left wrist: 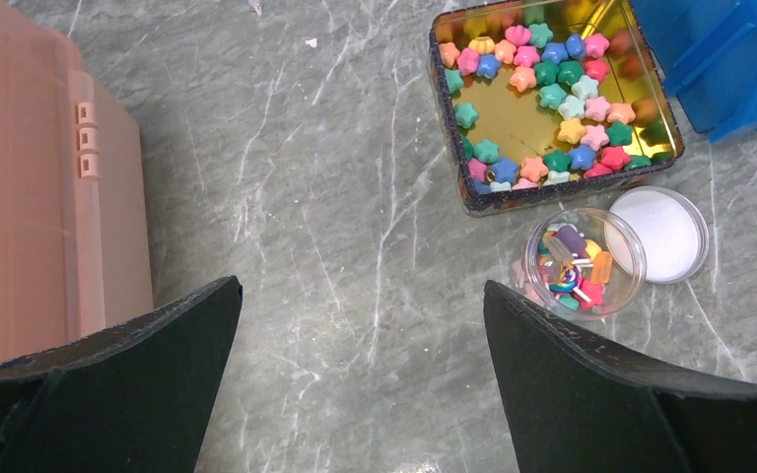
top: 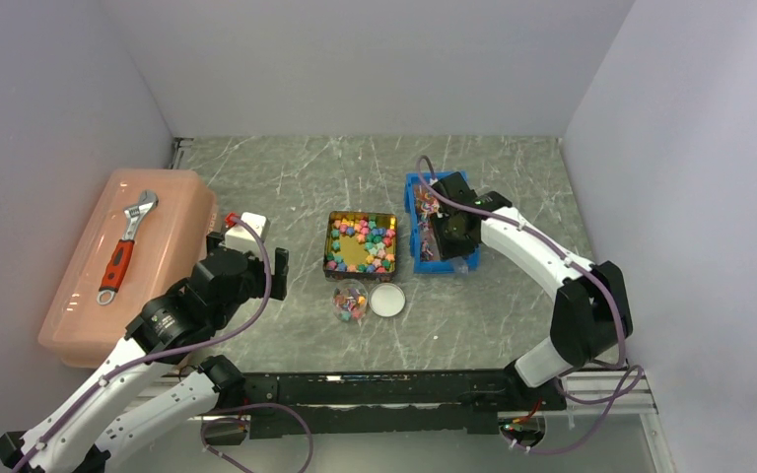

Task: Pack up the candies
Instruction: Scoop the fake candies from the storage box.

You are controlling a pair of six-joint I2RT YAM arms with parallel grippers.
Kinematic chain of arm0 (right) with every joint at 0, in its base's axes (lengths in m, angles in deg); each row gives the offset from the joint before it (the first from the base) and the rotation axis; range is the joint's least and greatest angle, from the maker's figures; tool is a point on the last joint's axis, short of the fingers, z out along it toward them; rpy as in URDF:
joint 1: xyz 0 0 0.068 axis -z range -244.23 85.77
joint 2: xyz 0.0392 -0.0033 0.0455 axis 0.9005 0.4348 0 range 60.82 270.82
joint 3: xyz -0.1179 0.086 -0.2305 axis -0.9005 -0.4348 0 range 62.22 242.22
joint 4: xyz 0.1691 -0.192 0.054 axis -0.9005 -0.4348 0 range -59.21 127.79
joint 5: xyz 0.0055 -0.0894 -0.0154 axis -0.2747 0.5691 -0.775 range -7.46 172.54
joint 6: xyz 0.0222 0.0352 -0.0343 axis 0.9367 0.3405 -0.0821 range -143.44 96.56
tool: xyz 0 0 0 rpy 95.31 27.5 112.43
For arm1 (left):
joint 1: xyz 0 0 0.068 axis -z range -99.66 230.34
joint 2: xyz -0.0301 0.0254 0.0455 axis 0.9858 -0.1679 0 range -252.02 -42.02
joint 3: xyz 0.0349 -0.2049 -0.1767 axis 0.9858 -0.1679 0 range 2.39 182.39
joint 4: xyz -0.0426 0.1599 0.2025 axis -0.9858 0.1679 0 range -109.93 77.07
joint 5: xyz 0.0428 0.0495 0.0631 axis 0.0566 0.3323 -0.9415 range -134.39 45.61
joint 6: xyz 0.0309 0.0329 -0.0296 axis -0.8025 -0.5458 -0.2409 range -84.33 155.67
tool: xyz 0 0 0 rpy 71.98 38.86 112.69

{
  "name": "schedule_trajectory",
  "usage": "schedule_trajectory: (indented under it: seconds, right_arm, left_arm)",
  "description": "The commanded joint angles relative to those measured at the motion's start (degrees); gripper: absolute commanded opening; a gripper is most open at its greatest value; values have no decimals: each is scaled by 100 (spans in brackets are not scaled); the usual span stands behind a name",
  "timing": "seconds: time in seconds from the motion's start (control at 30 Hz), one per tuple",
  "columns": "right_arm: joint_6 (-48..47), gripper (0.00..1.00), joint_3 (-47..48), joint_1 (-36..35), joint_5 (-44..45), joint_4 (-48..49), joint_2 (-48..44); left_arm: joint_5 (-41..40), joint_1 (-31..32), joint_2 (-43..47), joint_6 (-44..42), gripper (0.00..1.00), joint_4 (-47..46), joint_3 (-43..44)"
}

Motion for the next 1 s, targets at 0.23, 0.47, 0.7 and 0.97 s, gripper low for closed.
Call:
schedule_trajectory:
  seconds: [0.23,0.47,0.7,0.97]
  right_arm:
    - [108,0,45,164,-233,1432,499]
    - [244,0,-153,267,-23,2289,634]
    - [358,0,-672,276,418,3112,471]
    - [452,0,-1028,286,518,3728,311]
  left_arm:
    - [18,-48,-3,-67,99,-183,9]
    - [39,-60,-43,-63,99,-192,9]
    - [20,-73,-74,-54,99,-182,5]
    - [52,-117,-172,-57,99,-168,27]
